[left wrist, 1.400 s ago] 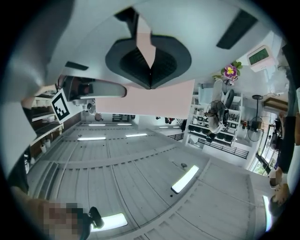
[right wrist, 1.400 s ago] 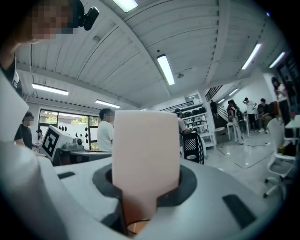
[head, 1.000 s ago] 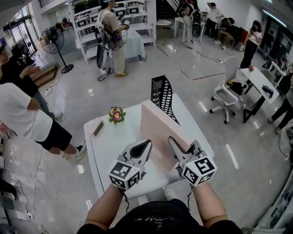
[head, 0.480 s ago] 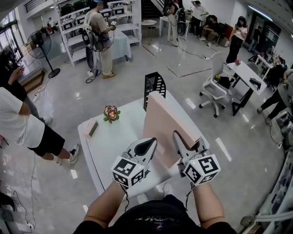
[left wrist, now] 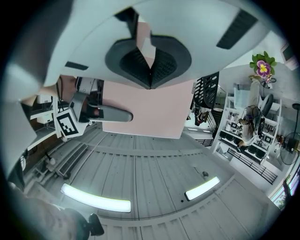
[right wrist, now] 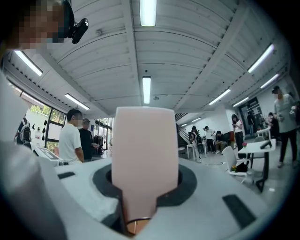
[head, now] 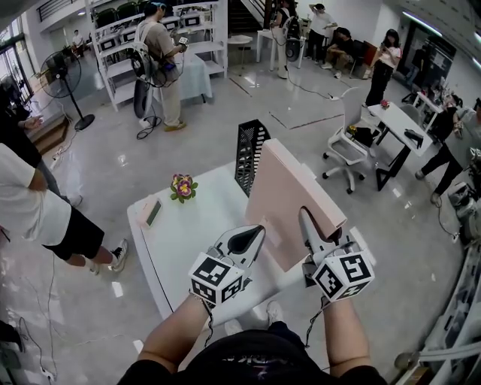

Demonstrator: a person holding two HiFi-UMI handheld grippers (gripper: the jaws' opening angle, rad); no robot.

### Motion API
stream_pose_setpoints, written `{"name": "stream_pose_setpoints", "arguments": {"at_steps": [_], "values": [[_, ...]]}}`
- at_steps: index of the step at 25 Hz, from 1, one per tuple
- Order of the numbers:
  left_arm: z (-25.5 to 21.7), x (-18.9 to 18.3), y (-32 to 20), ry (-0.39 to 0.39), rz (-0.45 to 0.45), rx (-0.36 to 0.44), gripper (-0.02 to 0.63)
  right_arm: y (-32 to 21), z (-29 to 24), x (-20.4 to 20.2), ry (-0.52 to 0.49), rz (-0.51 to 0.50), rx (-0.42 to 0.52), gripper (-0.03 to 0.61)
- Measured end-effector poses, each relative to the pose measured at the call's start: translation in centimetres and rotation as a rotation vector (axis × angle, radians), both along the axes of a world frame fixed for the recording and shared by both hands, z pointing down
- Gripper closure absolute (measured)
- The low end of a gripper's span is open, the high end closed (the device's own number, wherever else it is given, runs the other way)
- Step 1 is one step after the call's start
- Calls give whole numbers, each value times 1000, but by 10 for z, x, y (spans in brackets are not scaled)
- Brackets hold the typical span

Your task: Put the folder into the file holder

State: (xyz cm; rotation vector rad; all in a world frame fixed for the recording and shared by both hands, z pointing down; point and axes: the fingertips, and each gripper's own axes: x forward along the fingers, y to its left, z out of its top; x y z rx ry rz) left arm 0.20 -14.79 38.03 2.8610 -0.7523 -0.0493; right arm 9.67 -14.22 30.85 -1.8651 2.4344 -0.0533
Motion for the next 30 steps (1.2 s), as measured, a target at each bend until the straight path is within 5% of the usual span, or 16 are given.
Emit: {"name": "stream_pose_setpoints", "arguments": {"at_steps": [13,30], "values": [[-2,9,-2,2,29,3,612,-15,-41,23,56,88,79,442],[3,41,-59,-23,-31,11,612,-131,-47,55,39,60,108,442]]}}
